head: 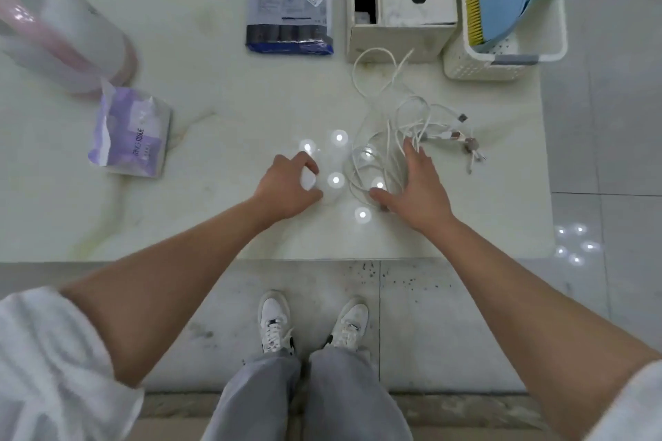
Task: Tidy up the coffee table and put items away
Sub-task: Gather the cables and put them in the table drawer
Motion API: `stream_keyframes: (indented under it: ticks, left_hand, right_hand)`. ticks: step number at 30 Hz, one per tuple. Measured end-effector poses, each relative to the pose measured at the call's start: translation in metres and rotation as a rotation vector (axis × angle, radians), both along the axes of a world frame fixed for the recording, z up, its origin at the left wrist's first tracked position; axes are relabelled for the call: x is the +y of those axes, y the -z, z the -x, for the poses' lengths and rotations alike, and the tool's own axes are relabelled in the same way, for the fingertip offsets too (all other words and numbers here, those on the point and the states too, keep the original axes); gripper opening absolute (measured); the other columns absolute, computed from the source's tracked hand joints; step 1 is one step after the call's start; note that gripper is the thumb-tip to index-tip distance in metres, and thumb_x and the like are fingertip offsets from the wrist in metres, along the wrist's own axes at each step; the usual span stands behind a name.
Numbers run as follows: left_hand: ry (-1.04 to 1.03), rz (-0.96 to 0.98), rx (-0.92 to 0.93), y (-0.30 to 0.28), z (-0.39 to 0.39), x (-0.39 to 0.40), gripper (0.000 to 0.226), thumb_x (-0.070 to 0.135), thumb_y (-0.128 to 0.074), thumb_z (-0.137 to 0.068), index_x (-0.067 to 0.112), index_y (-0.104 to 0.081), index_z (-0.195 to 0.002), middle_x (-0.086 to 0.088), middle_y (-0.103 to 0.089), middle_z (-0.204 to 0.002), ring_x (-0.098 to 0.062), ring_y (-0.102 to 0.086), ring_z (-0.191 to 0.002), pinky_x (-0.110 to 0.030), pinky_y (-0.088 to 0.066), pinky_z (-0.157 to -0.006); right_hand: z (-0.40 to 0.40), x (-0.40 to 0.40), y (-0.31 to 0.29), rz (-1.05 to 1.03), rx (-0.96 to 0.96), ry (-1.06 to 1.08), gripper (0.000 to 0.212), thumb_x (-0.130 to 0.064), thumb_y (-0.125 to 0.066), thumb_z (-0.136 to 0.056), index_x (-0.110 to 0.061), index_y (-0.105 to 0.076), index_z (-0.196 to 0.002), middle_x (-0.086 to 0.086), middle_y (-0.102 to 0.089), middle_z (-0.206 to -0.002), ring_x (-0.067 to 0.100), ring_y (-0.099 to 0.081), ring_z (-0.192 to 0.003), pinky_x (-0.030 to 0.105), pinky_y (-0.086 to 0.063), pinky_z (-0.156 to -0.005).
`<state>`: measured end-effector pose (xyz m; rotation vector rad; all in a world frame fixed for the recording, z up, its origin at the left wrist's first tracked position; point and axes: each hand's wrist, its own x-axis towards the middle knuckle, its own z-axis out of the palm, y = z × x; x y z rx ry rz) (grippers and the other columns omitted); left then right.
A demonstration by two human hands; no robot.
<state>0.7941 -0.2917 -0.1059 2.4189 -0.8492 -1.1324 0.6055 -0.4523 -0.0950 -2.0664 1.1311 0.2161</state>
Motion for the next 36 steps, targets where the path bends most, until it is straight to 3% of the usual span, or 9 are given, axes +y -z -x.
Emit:
stream_keyframes:
  ticks: [4,8,10,13,17,22,27,32,36]
  left_hand:
    - [-0.199,0.186,-0.029,-0.014,0.005,-0.002,0.064,0.035,-0.069,-0.080,0.035,-0.039,-0.137,0.000,-0.047,-0.122,-0.023,-0.057,-0.100,-0.030,-0.042,-0.081]
    - [0.293,0.139,-0.198,-0.026,0.009,0.001,0.100,0.058,-0.069,-0.075,0.049,-0.007,-0.153,-0.006,-0.035,-0.138,-0.026,-0.061,-0.098,-0.039,-0.052,-0.087]
    - [0.447,0.060,-0.238,-0.021,0.010,0.005,0.104,0.068,-0.068,-0.072,0.049,-0.008,-0.154,-0.009,-0.029,-0.145,-0.029,-0.061,-0.107,-0.041,-0.052,-0.091]
    - [0.453,0.019,-0.265,-0.012,0.016,0.006,0.099,0.073,-0.070,-0.069,0.046,-0.023,-0.151,-0.009,-0.029,-0.146,-0.028,-0.059,-0.113,-0.039,-0.050,-0.091]
    - [0.449,0.073,-0.345,-0.005,0.026,0.009,0.085,0.073,-0.069,-0.070,0.039,-0.038,-0.143,-0.007,-0.035,-0.139,-0.026,-0.058,-0.114,-0.037,-0.049,-0.089]
    - [0.555,0.182,-0.480,0.007,0.036,0.033,0.070,0.074,-0.063,-0.075,0.032,-0.052,-0.130,-0.006,-0.048,-0.124,-0.026,-0.061,-0.100,-0.038,-0.051,-0.081]
    - [0.533,0.384,-0.648,0.030,0.035,0.040,0.071,0.076,-0.063,-0.073,0.029,-0.059,-0.126,-0.004,-0.057,-0.107,-0.024,-0.063,-0.087,-0.037,-0.054,-0.062]
    - [0.518,0.550,-0.712,0.044,0.032,0.043,0.067,0.071,-0.064,-0.077,0.029,-0.061,-0.129,-0.004,-0.059,-0.105,-0.022,-0.062,-0.083,-0.038,-0.054,-0.057]
    - [0.496,0.613,-0.726,0.055,0.031,0.046,0.065,0.069,-0.063,-0.079,0.032,-0.060,-0.132,-0.003,-0.059,-0.109,-0.019,-0.061,-0.088,-0.037,-0.053,-0.063]
  right_hand:
    - [-0.021,0.022,0.009,0.013,-0.102,-0.080,0.112,-0.047,-0.077,-0.075,-0.026,-0.004,-0.158,0.003,-0.021,-0.163,0.027,-0.019,-0.149,0.046,-0.034,-0.113]
    - [-0.037,0.041,-0.004,-0.188,-0.309,-0.040,0.099,-0.018,-0.068,-0.085,-0.030,-0.002,-0.158,-0.003,-0.031,-0.160,0.012,-0.037,-0.141,0.022,-0.037,-0.099]
    - [-0.031,0.050,-0.011,-0.132,-0.444,0.176,0.074,-0.011,-0.056,-0.089,-0.025,-0.025,-0.154,-0.003,-0.058,-0.139,0.005,-0.055,-0.124,0.019,-0.044,-0.095]
    - [0.002,0.065,-0.012,0.182,-0.556,0.589,0.015,-0.022,-0.049,-0.093,-0.014,-0.060,-0.101,-0.003,-0.061,-0.076,-0.002,-0.053,-0.066,0.023,-0.044,-0.066]
    - [0.071,0.109,0.018,0.163,-0.400,0.815,0.052,-0.044,-0.042,-0.099,-0.009,-0.037,-0.060,0.016,-0.040,-0.058,0.020,-0.036,-0.056,0.034,-0.033,-0.056]
    - [0.129,0.151,0.069,-0.029,-0.238,1.037,0.039,-0.029,-0.037,-0.092,-0.009,-0.052,-0.062,0.009,-0.053,-0.058,0.023,-0.050,-0.057,0.040,-0.046,-0.060]
    - [0.121,0.148,0.126,-0.574,-0.187,1.128,0.023,-0.030,-0.046,-0.096,-0.014,-0.057,-0.083,0.005,-0.056,-0.067,0.021,-0.052,-0.059,0.028,-0.042,-0.056]
    - [0.086,0.129,0.185,-0.783,-0.222,1.174,0.038,-0.019,-0.037,-0.101,-0.001,-0.054,-0.129,0.022,-0.054,-0.078,0.037,-0.055,-0.067,0.046,-0.053,-0.089]
    - [0.063,0.120,0.228,-0.779,-0.277,1.152,0.015,-0.009,-0.041,-0.097,-0.011,-0.056,-0.096,0.008,-0.050,-0.077,0.019,-0.051,-0.066,0.032,-0.052,-0.071]
